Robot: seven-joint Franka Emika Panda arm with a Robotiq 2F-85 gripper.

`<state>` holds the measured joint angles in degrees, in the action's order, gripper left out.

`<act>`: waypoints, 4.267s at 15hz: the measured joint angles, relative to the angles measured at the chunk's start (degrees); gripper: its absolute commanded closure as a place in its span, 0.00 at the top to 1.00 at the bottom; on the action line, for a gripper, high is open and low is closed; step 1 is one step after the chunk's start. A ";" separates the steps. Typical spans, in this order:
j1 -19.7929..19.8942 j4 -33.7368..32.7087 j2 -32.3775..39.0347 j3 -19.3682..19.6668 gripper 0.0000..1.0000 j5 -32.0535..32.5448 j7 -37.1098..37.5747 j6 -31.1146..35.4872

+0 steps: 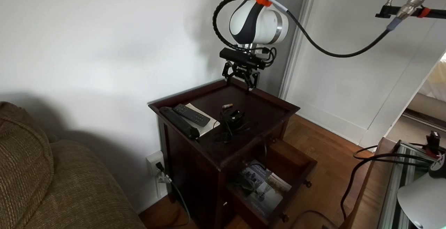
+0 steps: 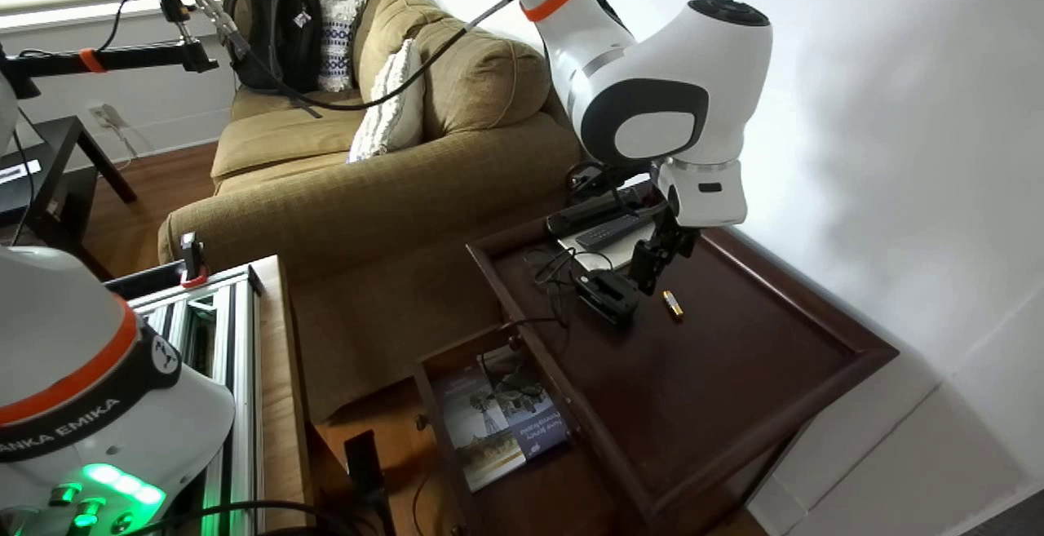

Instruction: Put the battery in the alarm clock.

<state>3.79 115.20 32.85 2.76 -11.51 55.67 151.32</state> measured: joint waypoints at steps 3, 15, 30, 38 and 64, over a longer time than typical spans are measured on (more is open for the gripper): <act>-0.62 -3.83 3.77 0.48 1.00 -0.06 0.03 -0.87; -2.47 -12.32 13.15 1.75 0.50 -0.77 0.65 -0.87; -3.16 -14.72 15.61 1.42 0.03 -3.01 0.65 -0.87; -3.31 -14.75 15.52 1.68 0.04 -3.01 0.67 -0.87; -0.89 -2.06 -1.51 0.65 0.04 -16.41 -0.63 -24.10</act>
<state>2.90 113.14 31.34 3.40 -27.92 55.04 127.23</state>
